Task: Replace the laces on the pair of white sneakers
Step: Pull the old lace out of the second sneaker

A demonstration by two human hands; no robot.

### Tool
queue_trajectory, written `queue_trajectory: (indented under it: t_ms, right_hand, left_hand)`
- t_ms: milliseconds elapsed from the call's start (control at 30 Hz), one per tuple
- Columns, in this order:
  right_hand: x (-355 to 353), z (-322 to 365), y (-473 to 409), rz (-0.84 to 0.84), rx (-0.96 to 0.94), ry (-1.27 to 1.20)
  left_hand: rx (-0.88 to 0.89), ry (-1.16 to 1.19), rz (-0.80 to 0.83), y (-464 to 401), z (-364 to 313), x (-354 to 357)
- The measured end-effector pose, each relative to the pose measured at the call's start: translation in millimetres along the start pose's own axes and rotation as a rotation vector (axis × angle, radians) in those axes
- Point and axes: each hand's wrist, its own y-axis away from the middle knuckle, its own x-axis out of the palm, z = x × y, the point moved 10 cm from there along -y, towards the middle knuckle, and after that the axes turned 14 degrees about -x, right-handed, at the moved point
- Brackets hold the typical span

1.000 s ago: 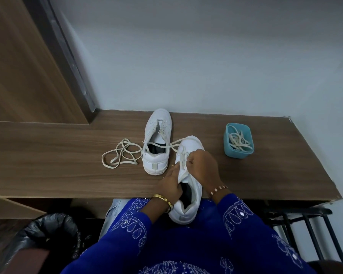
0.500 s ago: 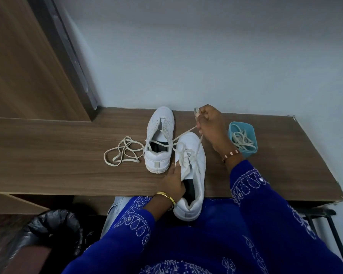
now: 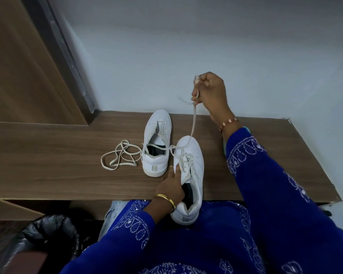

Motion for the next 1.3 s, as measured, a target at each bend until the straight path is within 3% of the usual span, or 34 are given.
queue_trajectory:
  t_ms: [133,300,367,500,700,800,900,1000,1133,1300]
  right_hand:
    - [-11,-49,33,0.041,0.121,0.186]
    - [-28,-99,90,0.213,0.163,0.691]
    - [-11,-98,114,0.315,0.105,0.668]
    - [16,-111,163,0.465,0.167,0.599]
    - [22,-109,175,0.437,0.101,0.632]
    - [16,-112,174,0.443,0.113,0.634]
    - [-3,-120,176,0.356,0.170,0.577]
    - [-5,-123,176,0.353,0.174,0.564]
    - [10,-109,172,0.410,0.048,0.601]
    - [32,-90,171,0.531,-0.221,0.883]
  left_hand:
    - [0.074,0.225,-0.075,2,4,-9]
    - [0.092,0.483,-0.143,7,13,-16]
    - [0.107,0.530,-0.154,8,13,-18]
    - [0.111,0.544,-0.183,7,13,-24]
    - [0.090,0.523,-0.234,9,15,-32]
    - [0.041,0.619,-0.265,9,24,-32]
    - [-0.017,0.722,-0.241,9,31,-27]
    - [0.035,0.697,-0.173,7,27,-25]
    - [0.130,0.622,-0.083,9,17,-27]
    - [0.212,0.576,-0.040,7,10,-28]
